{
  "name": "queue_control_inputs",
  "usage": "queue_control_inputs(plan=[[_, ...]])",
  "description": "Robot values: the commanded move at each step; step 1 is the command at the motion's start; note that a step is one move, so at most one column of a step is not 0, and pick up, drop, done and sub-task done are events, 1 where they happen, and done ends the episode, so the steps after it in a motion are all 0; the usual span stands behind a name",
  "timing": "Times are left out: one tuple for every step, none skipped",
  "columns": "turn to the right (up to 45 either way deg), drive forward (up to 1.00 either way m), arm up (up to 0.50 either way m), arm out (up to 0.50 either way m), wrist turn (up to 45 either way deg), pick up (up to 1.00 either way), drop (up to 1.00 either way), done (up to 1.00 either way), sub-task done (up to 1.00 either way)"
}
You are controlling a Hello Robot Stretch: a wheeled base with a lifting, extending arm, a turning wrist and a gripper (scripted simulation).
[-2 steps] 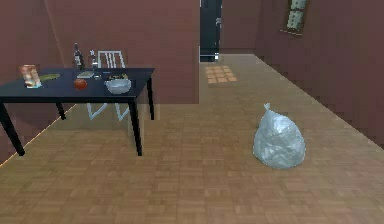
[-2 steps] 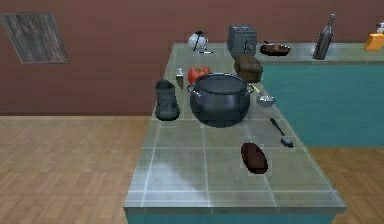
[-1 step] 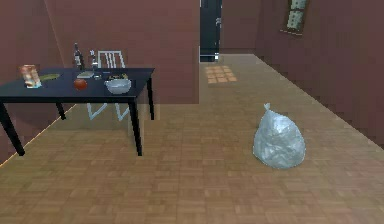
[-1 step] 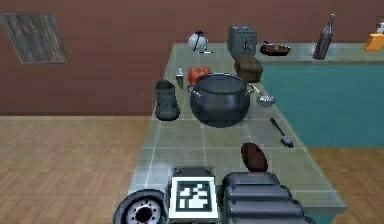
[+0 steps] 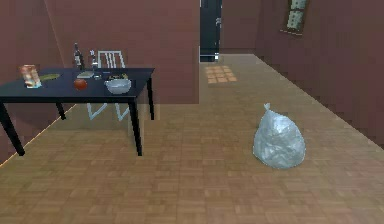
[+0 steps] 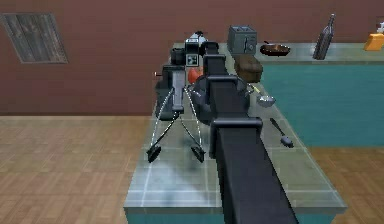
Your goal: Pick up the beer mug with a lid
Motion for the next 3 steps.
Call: queue_control_inputs(plan=[[0.0,0.00,0.00,0.00,45.0,0.00,0.00,0.00,0.00],[0.0,0.00,0.00,0.00,45.0,0.00,0.00,0.00,0.00],[0.0,0.00,0.00,0.00,45.0,0.00,0.00,0.00,0.00]])
